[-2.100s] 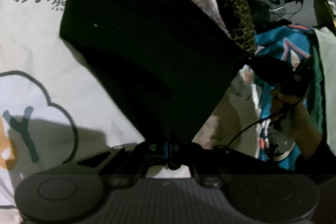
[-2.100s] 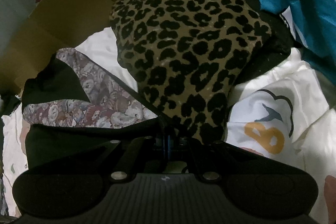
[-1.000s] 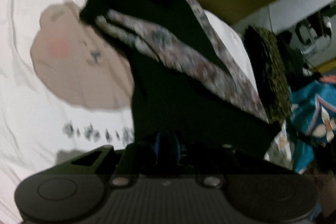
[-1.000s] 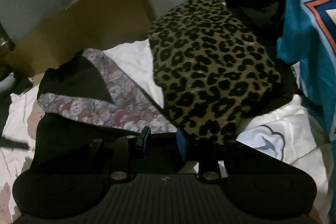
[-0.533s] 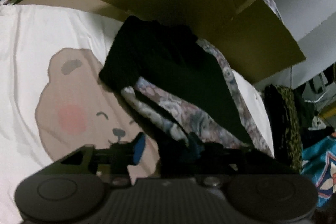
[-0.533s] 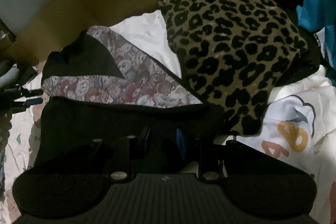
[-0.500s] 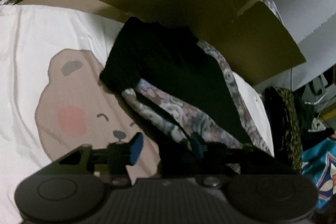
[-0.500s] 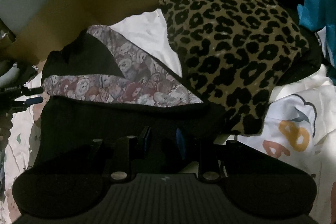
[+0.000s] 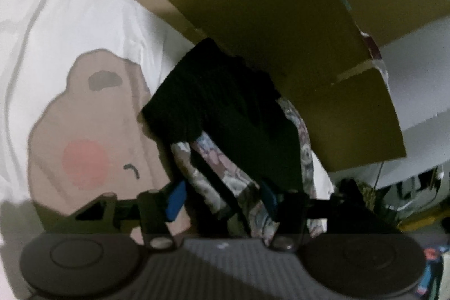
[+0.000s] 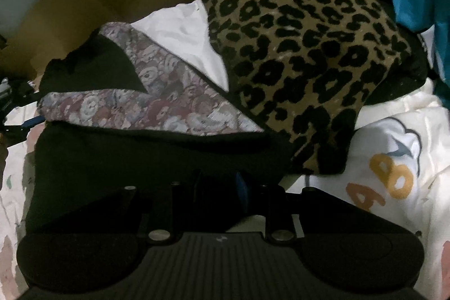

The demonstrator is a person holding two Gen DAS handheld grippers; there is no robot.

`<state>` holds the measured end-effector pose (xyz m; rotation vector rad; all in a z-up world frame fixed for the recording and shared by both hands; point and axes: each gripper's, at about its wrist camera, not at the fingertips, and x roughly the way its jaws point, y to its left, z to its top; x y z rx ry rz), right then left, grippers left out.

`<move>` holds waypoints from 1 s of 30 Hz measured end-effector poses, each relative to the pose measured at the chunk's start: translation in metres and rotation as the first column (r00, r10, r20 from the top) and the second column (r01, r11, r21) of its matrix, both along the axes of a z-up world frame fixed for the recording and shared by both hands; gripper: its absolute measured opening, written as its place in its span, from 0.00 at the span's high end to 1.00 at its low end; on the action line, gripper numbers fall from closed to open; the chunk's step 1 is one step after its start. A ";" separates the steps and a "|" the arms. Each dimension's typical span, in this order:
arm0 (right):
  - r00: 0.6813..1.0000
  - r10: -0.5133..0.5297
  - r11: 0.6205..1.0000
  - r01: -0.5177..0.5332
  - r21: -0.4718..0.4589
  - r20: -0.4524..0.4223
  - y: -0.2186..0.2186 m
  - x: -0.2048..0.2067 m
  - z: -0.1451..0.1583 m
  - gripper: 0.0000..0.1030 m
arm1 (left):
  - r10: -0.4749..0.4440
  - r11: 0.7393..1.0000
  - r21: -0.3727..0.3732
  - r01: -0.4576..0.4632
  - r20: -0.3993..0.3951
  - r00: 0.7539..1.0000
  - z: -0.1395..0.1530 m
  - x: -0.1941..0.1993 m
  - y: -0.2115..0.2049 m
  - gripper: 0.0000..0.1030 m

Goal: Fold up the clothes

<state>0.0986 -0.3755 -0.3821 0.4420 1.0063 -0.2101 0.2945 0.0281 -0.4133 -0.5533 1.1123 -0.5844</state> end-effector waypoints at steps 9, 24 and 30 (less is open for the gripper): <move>0.999 -0.036 0.999 0.036 -0.031 0.012 -0.009 0.003 -0.001 0.68 | 0.034 0.998 -0.051 -0.033 0.020 0.999 0.005 0.010 -0.003 0.47; 0.996 -0.080 0.997 0.081 -0.015 0.044 -0.019 0.006 -0.001 0.68 | -0.079 0.997 -0.007 0.080 0.098 0.992 0.051 0.045 -0.051 0.92; 0.995 -0.081 0.997 0.081 0.002 0.050 -0.024 0.006 -0.003 0.69 | -0.123 0.992 0.037 0.119 0.111 0.986 0.062 0.065 -0.086 0.93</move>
